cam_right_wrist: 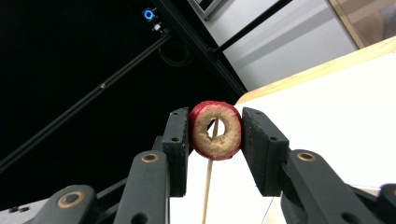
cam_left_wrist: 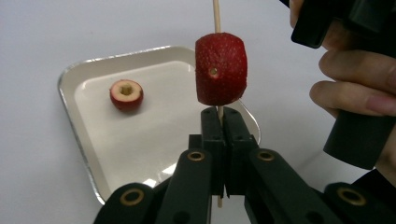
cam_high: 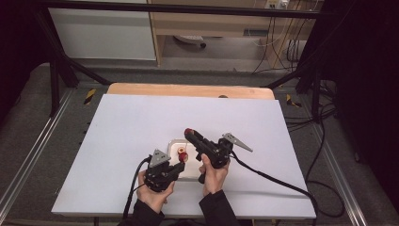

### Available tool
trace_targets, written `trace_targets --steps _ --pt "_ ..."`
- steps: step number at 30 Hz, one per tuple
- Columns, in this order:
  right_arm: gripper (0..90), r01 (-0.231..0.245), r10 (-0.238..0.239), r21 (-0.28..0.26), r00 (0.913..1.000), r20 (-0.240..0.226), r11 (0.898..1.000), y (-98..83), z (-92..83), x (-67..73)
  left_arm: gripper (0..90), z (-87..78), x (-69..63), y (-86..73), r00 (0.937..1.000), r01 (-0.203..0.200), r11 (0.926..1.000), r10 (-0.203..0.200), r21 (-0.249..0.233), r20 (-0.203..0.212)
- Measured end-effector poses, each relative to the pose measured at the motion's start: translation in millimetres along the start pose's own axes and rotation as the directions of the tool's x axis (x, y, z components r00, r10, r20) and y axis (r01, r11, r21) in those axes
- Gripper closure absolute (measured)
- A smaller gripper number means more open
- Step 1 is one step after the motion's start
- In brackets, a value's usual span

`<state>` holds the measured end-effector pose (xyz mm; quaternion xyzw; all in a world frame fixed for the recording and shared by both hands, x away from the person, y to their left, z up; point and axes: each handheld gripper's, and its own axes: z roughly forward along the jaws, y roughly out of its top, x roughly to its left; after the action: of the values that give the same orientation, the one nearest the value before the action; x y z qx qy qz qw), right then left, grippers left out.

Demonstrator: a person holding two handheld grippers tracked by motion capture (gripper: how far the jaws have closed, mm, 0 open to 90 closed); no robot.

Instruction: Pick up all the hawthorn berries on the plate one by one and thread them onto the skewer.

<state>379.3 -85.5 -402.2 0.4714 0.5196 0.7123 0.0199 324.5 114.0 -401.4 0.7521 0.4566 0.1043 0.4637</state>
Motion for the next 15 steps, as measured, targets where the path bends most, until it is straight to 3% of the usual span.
trace_targets --steps 2,8,10,12,15 --pt "63.9 0.017 -0.017 -0.007 0.9995 0.028 1.0 -1.5 -1.5 1.3 89.0 4.5 0.1 -0.9 1.0 0.005 1.0 -0.005 0.001 0.0" --pt "64.2 0.025 -0.025 -0.003 0.9992 0.032 1.0 0.0 -3.8 3.6 89.0 4.8 -0.6 0.5 1.0 -0.004 0.9999 0.004 -0.011 0.006" --pt "64.3 0.054 -0.054 0.009 0.9982 0.028 0.999 2.8 -5.2 4.3 89.1 1.1 -2.3 2.0 0.9989 -0.046 0.9989 0.046 0.003 -0.001" --pt "64.3 0.102 -0.103 0.035 0.9933 0.051 0.994 4.4 -7.3 5.4 89.1 -1.2 -1.2 4.2 0.9985 -0.051 0.9978 0.05 0.041 0.022" --pt "64.3 0.104 -0.106 0.069 0.9939 0.031 0.992 3.7 -7.2 4.1 89.1 0.4 0.1 4.3 0.9979 -0.064 0.9957 0.063 0.068 0.011"
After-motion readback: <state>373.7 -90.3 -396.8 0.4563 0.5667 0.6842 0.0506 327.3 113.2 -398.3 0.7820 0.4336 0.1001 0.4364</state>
